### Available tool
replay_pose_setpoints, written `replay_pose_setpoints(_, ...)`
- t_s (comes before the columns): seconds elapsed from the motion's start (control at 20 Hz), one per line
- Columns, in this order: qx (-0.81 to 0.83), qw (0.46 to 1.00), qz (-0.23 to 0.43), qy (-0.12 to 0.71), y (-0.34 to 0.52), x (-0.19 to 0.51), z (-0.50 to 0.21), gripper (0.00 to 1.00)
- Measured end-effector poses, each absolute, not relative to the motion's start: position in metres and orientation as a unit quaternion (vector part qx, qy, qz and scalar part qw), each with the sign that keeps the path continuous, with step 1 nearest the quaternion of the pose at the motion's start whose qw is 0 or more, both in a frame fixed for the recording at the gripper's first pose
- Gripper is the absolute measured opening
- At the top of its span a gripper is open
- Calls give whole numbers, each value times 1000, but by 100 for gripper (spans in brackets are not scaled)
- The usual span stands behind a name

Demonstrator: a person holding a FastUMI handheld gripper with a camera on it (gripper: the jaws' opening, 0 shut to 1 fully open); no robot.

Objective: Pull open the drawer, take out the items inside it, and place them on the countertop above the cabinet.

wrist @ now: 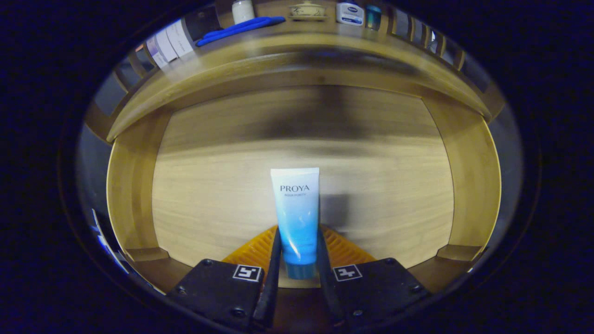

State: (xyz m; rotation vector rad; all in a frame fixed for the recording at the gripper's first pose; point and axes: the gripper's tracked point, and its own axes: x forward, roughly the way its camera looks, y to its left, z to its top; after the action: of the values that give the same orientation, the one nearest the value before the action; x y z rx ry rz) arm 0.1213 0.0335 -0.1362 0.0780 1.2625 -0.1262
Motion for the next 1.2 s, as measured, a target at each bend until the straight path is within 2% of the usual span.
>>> replay_pose_setpoints(0.5, 83, 828, -43, 553, 39, 119, -100, 40)
replay_pose_setpoints(1.2, 54, 866, -20, 497, 49, 116, -7, 40)
